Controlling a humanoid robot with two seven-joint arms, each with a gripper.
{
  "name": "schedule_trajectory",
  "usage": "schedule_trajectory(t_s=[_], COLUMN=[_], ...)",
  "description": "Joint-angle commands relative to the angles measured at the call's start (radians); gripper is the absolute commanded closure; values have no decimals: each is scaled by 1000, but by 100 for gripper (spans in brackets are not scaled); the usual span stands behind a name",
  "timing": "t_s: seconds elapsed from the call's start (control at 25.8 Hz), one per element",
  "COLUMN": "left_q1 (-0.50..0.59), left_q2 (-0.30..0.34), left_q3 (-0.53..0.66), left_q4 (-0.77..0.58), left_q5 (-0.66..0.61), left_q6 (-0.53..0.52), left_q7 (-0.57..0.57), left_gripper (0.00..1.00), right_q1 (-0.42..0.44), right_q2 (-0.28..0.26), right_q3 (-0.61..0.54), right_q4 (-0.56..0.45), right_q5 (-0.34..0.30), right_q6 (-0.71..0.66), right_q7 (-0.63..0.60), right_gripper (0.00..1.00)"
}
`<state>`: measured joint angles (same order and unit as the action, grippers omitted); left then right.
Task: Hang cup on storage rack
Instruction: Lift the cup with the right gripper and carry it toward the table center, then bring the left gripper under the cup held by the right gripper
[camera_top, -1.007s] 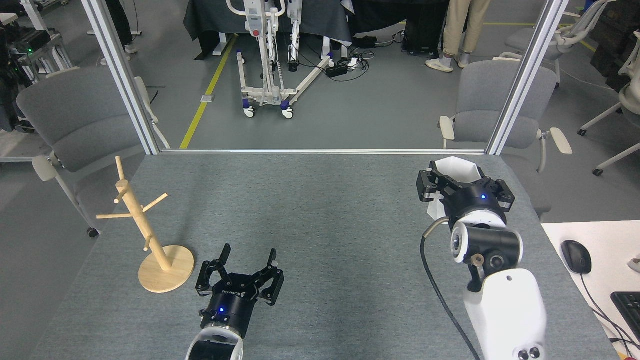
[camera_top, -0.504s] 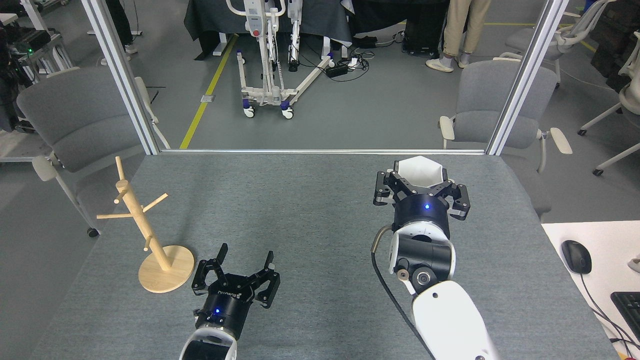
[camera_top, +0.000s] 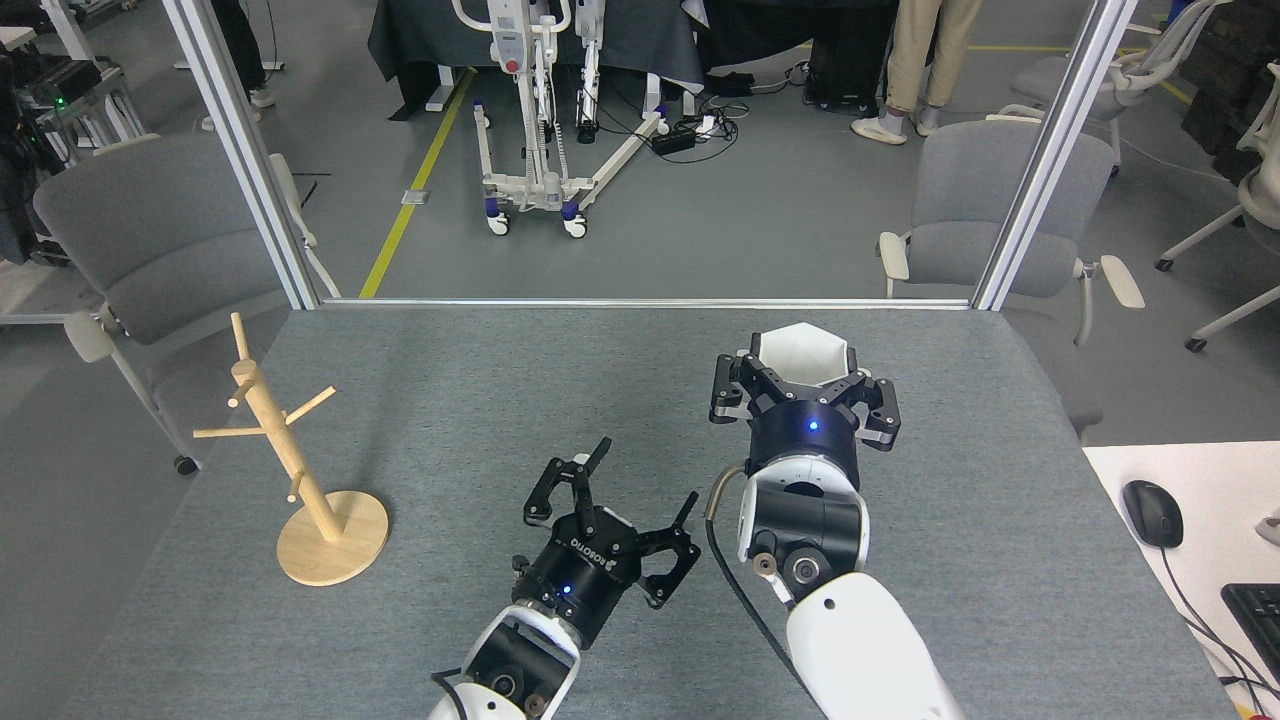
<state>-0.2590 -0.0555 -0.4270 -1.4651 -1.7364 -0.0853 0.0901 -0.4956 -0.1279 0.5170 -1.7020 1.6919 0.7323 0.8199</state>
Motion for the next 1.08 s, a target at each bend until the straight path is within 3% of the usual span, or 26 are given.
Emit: schedule_trajectory(t_s=[0.0, 0.15, 0.39, 0.62, 0.85, 1.05], left_q1=[-86, -124, -135, -151, -149, -146], left_q2=[-33, -75, -83, -84, -64, -63], left_q3=[-82, -115, -116, -102, 10, 54], left_q4=[14, 89, 169, 195, 206, 197], left_q5=[-5, -6, 1, 9, 12, 28], left_q6=[-36, -83, -154, -159, -171, -260], left_q7=[-10, -15, -15, -15, -15, -13], left_gripper=[1, 1, 1, 1, 1, 1], right_q1=[3, 9, 8, 8, 8, 8], right_q2=[10, 16, 17, 19, 24, 24], right_q3=[23, 46, 46, 47, 47, 47], right_q4=[10, 10, 10, 27, 41, 48], right_q5=[0, 0, 0, 0, -1, -3], right_q6=[1, 10, 12, 12, 10, 10], right_q7=[-5, -5, -5, -5, -5, -7], right_gripper=[100, 100, 100, 100, 100, 100])
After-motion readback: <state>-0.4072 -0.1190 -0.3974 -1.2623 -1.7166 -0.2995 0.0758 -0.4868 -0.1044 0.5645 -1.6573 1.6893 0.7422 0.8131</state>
